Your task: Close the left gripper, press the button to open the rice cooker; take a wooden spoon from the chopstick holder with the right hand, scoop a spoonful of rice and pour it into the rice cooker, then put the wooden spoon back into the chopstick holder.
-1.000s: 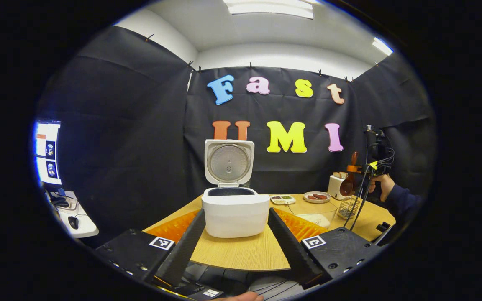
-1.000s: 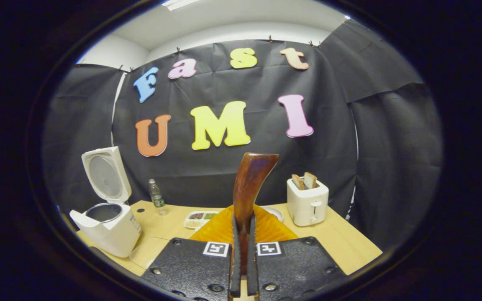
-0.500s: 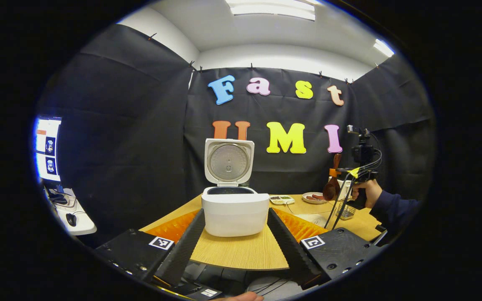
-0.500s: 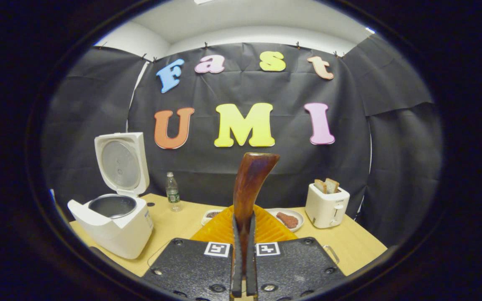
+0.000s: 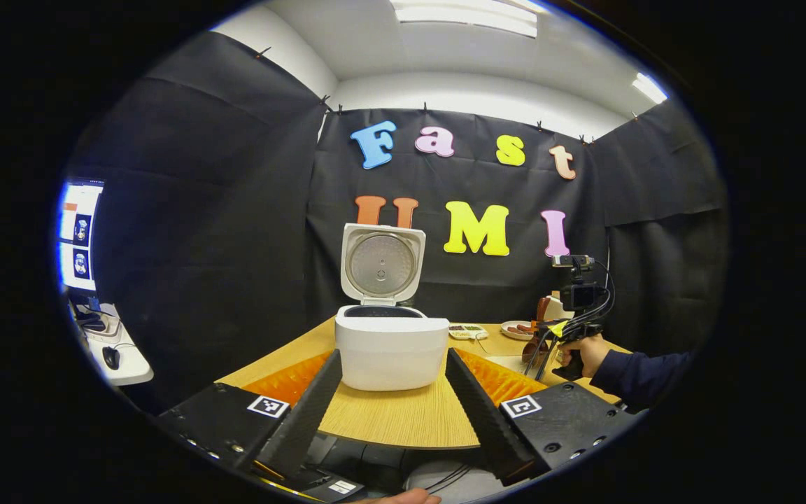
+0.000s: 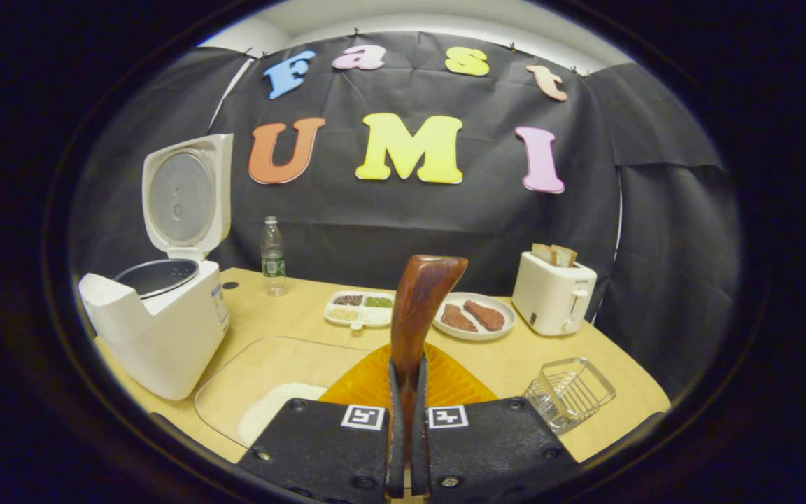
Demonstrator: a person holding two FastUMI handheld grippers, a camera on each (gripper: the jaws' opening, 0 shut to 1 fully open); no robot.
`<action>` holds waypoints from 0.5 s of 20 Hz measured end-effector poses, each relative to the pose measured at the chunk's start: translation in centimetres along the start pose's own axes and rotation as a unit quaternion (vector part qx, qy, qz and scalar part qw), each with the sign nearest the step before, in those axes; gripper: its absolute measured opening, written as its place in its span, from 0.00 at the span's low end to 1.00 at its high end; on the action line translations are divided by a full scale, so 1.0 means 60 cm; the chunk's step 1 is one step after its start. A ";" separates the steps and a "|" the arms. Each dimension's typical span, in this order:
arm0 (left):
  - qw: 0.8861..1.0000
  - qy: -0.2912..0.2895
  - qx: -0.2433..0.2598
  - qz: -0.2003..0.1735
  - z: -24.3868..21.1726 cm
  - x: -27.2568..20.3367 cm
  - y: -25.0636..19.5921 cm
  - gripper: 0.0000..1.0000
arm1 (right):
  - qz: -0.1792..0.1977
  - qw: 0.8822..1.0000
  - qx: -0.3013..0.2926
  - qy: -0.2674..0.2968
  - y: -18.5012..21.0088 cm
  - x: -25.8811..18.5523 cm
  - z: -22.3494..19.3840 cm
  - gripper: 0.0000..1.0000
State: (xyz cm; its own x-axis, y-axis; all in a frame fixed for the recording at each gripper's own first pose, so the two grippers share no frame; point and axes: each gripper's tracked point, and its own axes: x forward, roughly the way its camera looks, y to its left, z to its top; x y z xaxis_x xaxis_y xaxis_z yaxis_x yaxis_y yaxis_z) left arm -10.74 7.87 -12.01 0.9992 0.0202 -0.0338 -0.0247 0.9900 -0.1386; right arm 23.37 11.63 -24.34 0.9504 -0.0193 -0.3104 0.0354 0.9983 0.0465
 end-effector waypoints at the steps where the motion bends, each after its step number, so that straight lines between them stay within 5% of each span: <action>1: 1.000 0.001 0.003 0.004 -0.001 0.000 0.006 0.94 | -0.002 1.000 0.009 -0.001 0.001 -0.003 0.001 0.09; 10: 1.000 -0.001 0.018 -0.001 -0.002 0.006 -0.005 0.94 | 0.062 0.992 0.105 0.036 0.068 -0.010 -0.036 0.09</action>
State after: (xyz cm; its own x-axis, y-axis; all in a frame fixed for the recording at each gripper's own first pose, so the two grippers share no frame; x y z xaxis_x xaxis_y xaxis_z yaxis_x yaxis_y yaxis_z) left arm -10.39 7.54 -12.07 0.9993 0.0184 -0.0325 -0.0217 0.9944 -0.1038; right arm 22.28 15.82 -26.03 0.9272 0.1151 -0.3564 -0.0098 0.9588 0.2841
